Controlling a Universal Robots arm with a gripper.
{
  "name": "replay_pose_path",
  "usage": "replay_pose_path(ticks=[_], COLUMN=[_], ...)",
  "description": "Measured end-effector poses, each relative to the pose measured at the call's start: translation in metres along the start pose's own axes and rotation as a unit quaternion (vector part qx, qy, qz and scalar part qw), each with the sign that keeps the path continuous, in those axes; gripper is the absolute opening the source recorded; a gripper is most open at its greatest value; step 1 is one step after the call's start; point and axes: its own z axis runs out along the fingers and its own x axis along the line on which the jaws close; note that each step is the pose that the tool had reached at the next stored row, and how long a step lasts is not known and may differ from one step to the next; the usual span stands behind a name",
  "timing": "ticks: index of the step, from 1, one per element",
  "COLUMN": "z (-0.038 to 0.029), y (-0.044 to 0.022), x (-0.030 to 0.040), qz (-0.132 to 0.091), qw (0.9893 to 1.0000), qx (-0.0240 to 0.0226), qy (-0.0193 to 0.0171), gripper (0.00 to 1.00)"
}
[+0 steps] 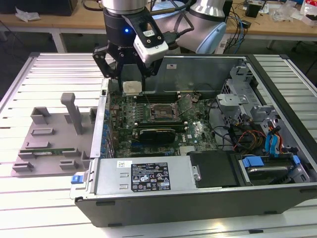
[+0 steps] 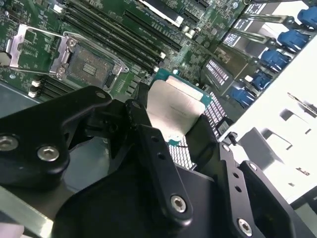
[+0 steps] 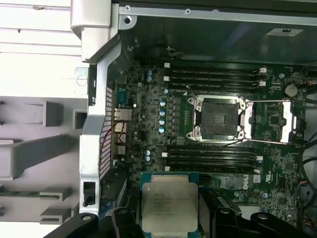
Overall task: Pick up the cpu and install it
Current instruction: 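Pick up the cpu and move it towards the insertion slot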
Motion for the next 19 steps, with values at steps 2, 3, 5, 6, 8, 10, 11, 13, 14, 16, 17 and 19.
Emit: replay_pose_path(ticks=[2, 3, 5, 6, 8, 10, 11, 13, 14, 16, 17, 19], z=[0.0018, 0.0036, 0.0057, 0.0072, 0.0107, 0.0144, 0.015, 0.0164, 0.0173, 0.0211, 0.0225, 0.024], y=[0.0005, 0.0009, 0.0014, 0.0018, 0.0029, 0.0055, 0.0064, 0.0087, 0.01, 0.0145, 0.0165, 0.0178], x=[-0.0011, -0.0023, -0.0033, -0.0041, -0.0054, -0.0072, -0.0075, -0.0081, -0.0085, -0.0122, -0.0166, -0.0209], qz=[0.0, 0.0, 0.0, 0.0, 0.0, 0.0, 0.0, 0.0, 0.0, 0.0, 0.0, 0.0], qw=[1.0, 1.0, 1.0, 1.0, 1.0, 1.0, 1.0, 1.0, 1.0, 1.0, 1.0, 1.0], qx=[0.0, 0.0, 0.0, 0.0, 0.0, 0.0003, 0.0003, 0.0005, 0.0005, 0.0008, 0.0008, 0.0008], qy=[0.0001, 0.0001, 0.0001, 0.0001, 0.0002, 0.0003, 0.0003, 0.0003, 0.0003, 0.0005, 0.0008, 0.0009], gripper=[0.55, 0.55, 0.55, 0.55, 0.55, 0.55, 0.55, 0.55, 0.55, 0.55, 0.55, 0.55])
